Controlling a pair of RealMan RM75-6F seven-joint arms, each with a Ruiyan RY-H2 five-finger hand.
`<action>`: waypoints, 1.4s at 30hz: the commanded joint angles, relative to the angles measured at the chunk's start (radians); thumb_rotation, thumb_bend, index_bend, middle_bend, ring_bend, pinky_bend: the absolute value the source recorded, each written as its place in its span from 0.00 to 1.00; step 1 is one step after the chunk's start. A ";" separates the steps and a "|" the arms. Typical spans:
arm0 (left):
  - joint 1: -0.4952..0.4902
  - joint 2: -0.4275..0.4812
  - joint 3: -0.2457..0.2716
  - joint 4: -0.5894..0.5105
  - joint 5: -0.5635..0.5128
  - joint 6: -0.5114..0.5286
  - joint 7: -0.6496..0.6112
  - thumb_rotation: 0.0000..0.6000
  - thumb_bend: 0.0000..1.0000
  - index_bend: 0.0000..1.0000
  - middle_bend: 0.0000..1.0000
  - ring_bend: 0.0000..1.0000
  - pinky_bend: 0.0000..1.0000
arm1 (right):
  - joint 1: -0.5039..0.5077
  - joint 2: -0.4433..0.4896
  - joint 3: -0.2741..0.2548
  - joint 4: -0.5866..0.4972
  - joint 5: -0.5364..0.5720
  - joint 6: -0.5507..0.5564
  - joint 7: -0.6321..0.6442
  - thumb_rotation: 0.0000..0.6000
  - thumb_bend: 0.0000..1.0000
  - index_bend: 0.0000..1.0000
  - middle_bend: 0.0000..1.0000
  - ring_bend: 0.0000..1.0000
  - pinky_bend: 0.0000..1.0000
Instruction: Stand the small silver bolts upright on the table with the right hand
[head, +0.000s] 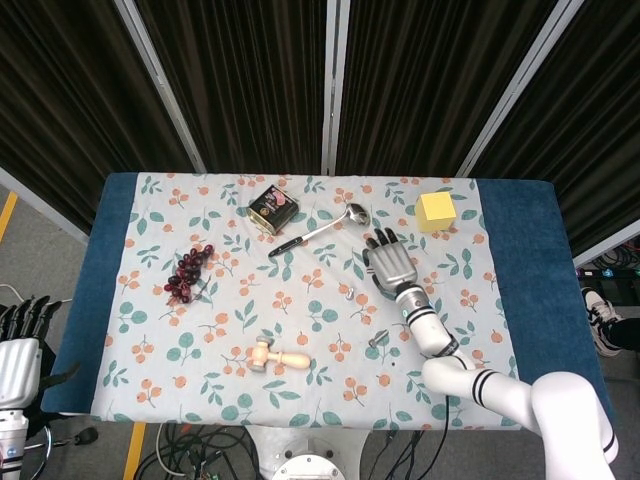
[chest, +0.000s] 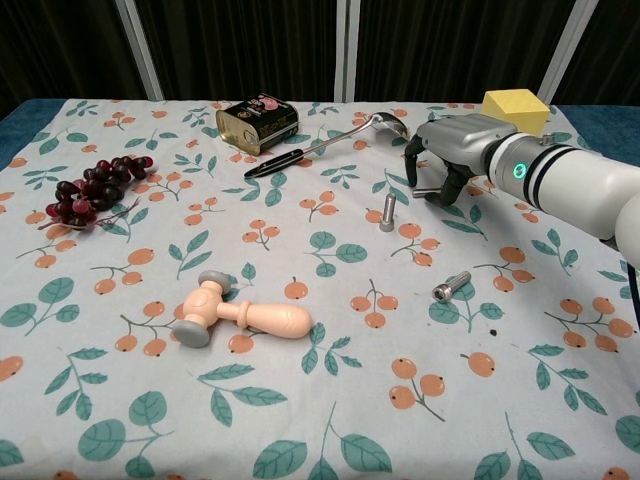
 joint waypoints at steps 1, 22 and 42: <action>0.001 -0.001 0.000 0.003 0.000 0.001 -0.003 1.00 0.00 0.13 0.07 0.00 0.00 | 0.002 -0.007 -0.002 0.006 -0.005 0.004 -0.004 1.00 0.28 0.45 0.19 0.00 0.00; 0.007 -0.007 0.001 0.024 0.000 0.001 -0.025 1.00 0.00 0.13 0.07 0.00 0.00 | -0.016 -0.019 0.022 0.000 -0.013 0.032 0.025 1.00 0.37 0.53 0.23 0.00 0.00; 0.002 -0.005 -0.001 0.014 0.006 -0.001 -0.009 1.00 0.00 0.13 0.07 0.00 0.00 | -0.079 0.069 0.090 -0.147 0.033 -0.032 0.290 1.00 0.36 0.54 0.22 0.00 0.00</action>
